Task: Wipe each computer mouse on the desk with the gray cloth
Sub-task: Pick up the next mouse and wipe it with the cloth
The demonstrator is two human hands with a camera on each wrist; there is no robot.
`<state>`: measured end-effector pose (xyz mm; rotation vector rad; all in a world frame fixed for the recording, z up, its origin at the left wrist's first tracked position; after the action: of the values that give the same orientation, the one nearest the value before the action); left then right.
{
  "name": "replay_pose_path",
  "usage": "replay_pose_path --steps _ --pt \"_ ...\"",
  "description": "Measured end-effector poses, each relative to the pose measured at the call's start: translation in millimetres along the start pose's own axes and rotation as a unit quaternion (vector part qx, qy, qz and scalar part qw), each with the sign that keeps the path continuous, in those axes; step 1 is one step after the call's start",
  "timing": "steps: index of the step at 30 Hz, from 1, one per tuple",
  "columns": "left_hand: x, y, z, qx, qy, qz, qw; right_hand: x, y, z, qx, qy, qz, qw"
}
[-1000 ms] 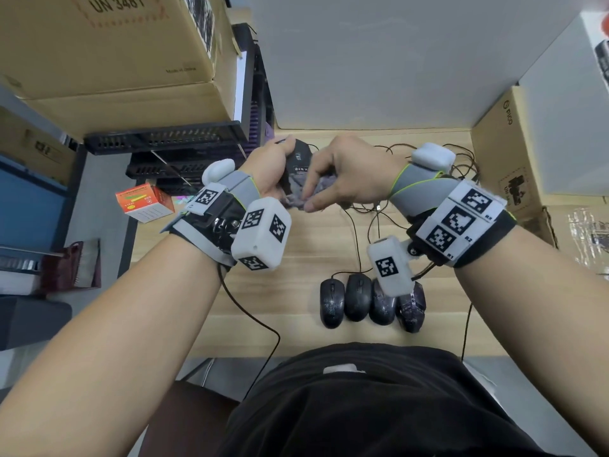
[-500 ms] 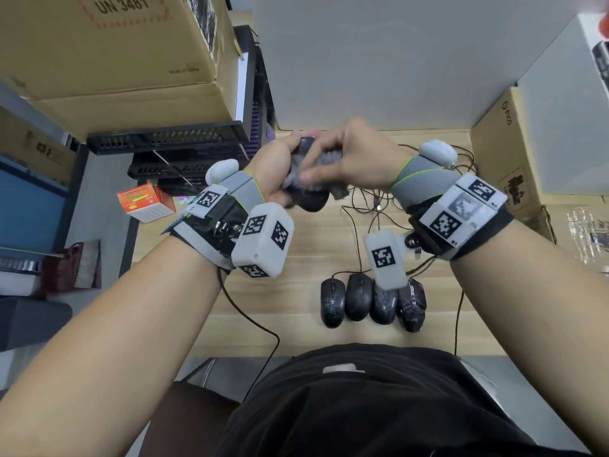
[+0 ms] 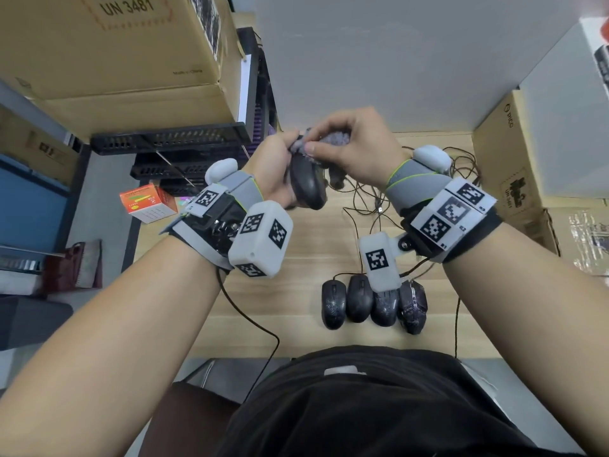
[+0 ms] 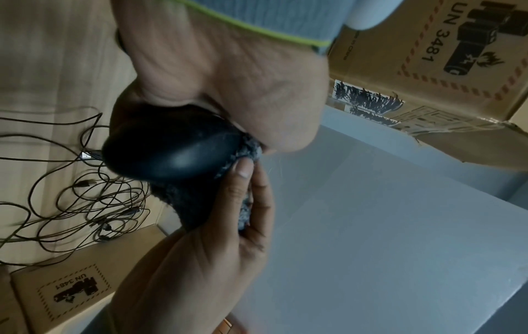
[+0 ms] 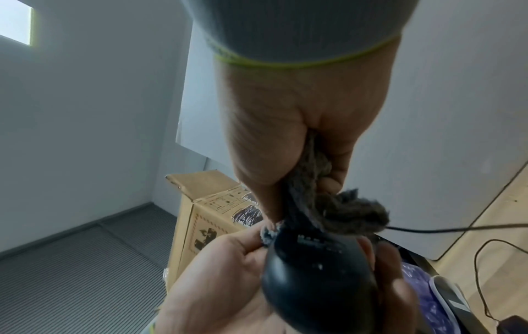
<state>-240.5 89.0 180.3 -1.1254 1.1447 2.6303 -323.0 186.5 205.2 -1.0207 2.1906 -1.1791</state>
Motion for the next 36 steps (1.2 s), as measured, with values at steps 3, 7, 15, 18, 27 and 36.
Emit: replay_pose_path --steps 3,7,15,18,27,36 --pt "-5 -1 5 -0.011 -0.031 -0.014 0.999 -2 -11 4 -0.051 -0.047 -0.05 0.996" --pt "-7 1 3 0.044 -0.043 -0.01 0.998 -10 -20 8 -0.111 -0.201 -0.075 0.97" --pt "-3 2 3 0.035 -0.01 -0.007 0.999 -4 -19 6 -0.106 -0.142 -0.065 0.982" --pt "0 3 -5 0.003 0.029 0.009 1.0 -16 -20 18 -0.171 -0.251 -0.086 0.949" --pt "15 0 -18 0.019 0.049 -0.011 0.999 -12 -8 10 0.017 -0.113 -0.023 0.993" --pt "17 10 -28 0.078 0.041 0.002 0.996 -13 -7 -4 0.105 -0.138 -0.032 0.984"
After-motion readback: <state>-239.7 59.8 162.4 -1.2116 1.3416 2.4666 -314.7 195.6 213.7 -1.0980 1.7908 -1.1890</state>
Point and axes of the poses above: each hand's wrist, its own x-axis towards the middle knuckle, its own z-axis out of the palm, y = z × x, the point moved 4 cm from there along x, towards the middle knuckle, and after that the axes turned 13 degrees about -x, right-handed, at the moved point
